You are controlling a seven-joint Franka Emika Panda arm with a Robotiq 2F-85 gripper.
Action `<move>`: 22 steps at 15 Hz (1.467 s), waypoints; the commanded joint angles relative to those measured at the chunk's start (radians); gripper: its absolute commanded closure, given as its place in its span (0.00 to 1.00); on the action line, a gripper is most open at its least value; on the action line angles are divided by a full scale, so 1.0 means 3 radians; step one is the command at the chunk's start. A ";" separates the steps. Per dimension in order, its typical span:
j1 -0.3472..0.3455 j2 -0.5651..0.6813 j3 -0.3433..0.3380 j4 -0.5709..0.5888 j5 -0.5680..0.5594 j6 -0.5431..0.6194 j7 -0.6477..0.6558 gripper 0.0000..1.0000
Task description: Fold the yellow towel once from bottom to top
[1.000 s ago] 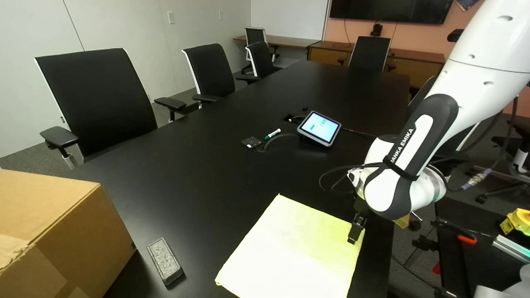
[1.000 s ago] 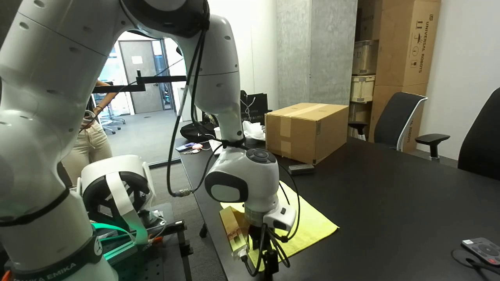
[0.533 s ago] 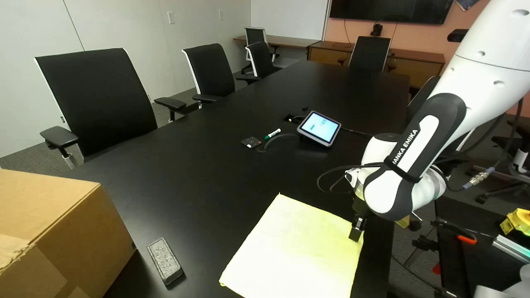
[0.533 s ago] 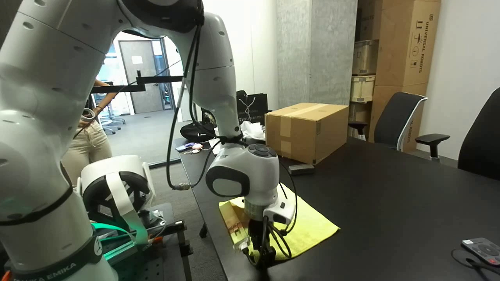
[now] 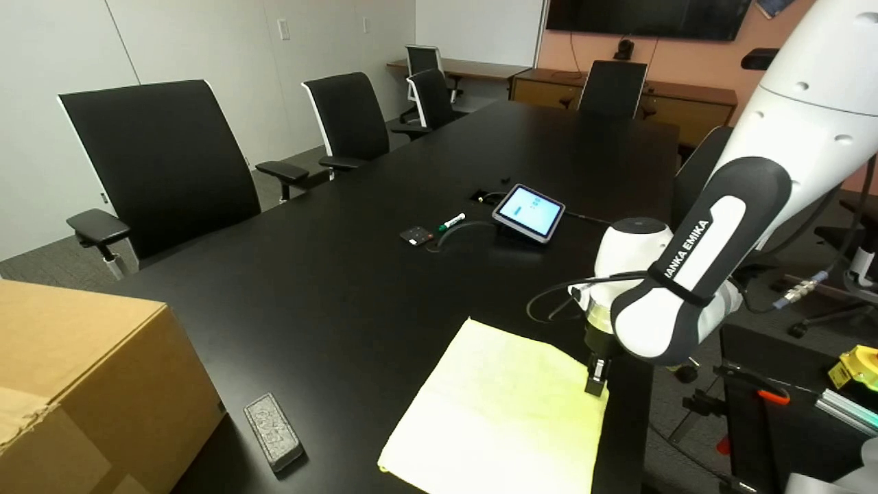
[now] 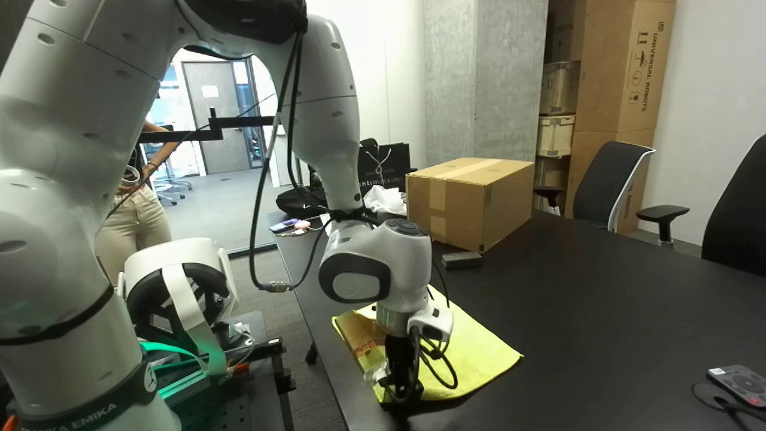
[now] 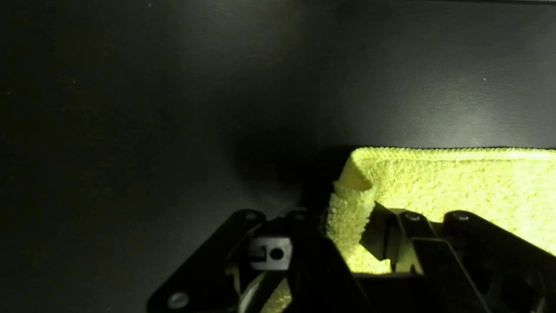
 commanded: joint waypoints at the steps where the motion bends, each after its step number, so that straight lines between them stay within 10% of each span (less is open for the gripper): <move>1: -0.0319 -0.0150 0.0141 -0.0075 -0.0689 -0.0124 0.0429 0.97; 11: -0.0666 -0.0632 0.0224 -0.0187 -0.1353 -0.0171 0.0706 0.97; 22: -0.0429 -0.0606 0.0208 0.0488 -0.1706 -0.0603 0.0968 0.97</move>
